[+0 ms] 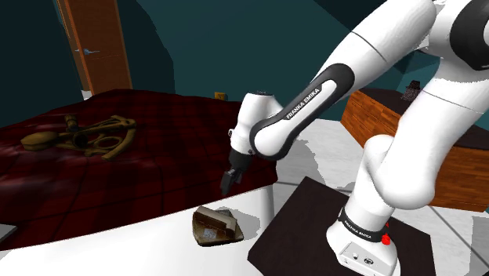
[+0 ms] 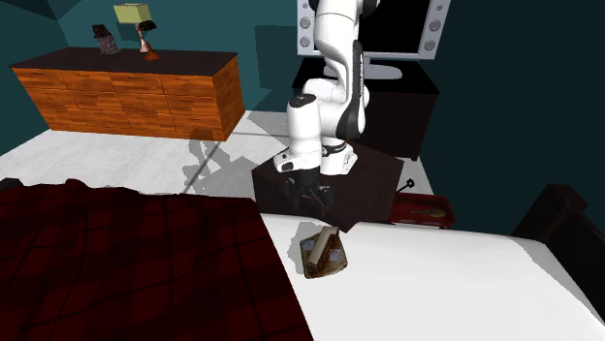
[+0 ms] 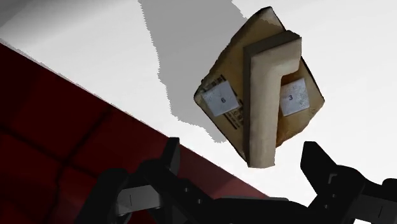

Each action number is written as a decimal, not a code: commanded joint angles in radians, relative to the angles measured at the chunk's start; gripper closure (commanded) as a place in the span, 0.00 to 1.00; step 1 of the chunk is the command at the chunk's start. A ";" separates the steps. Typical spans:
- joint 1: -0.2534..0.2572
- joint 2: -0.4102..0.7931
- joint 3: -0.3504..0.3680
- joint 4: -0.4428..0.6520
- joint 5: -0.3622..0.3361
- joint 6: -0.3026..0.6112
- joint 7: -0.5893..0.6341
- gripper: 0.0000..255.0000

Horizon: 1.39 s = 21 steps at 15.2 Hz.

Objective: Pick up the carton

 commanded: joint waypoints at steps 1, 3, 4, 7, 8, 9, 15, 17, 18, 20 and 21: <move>0.032 0.079 0.002 0.020 0.061 0.060 -0.039 0.00; 0.063 0.163 0.010 0.046 0.140 0.118 -0.091 0.00; 0.075 0.205 0.019 0.062 0.184 0.144 -0.122 0.00; 0.081 0.284 0.047 0.091 0.269 0.194 -0.187 0.00; 0.078 0.301 0.053 0.095 0.286 0.207 -0.203 0.00; 0.076 0.319 0.059 0.098 0.303 0.221 -0.219 0.00; 0.050 0.400 0.098 0.119 0.381 0.283 -0.296 0.00; 0.053 0.402 0.096 0.121 0.377 0.283 -0.291 1.00; 0.053 0.402 0.096 0.121 0.377 0.282 -0.291 1.00; 0.053 0.402 0.096 0.121 0.377 0.282 -0.291 1.00; 0.053 0.402 0.096 0.121 0.377 0.282 -0.291 1.00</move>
